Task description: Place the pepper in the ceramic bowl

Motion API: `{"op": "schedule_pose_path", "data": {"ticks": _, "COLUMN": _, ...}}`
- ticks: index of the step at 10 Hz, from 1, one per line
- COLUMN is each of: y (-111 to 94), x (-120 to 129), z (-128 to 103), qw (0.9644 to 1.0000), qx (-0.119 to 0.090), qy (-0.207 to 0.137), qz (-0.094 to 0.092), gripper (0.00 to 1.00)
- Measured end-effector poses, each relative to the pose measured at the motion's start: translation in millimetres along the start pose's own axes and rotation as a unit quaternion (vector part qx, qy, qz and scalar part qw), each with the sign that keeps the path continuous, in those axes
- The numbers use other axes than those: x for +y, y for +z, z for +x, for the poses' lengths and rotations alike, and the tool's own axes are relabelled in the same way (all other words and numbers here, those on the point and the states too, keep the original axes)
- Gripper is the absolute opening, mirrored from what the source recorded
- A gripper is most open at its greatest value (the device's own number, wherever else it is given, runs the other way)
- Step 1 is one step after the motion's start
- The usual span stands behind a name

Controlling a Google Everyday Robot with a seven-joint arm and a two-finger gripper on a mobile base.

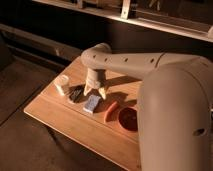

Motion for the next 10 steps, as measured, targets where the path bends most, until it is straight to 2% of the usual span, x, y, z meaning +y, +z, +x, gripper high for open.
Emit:
{"op": "schedule_pose_path", "data": {"ticks": 2, "y": 8.8, "x": -15.1, "z": -1.9, "qw": 0.9998, "qx": 0.011, "qy": 0.014, "qz": 0.003, "gripper": 0.65}}
{"op": "schedule_pose_path", "data": {"ticks": 6, "y": 17.6, "x": -23.4, "z": 9.8, "qw": 0.9989, "qx": 0.022, "qy": 0.038, "qz": 0.015, "gripper": 0.65}}
{"op": "schedule_pose_path", "data": {"ticks": 10, "y": 21.8, "x": -32.6, "z": 16.4, "qw": 0.999, "qx": 0.01, "qy": 0.033, "qz": 0.03, "gripper": 0.65}}
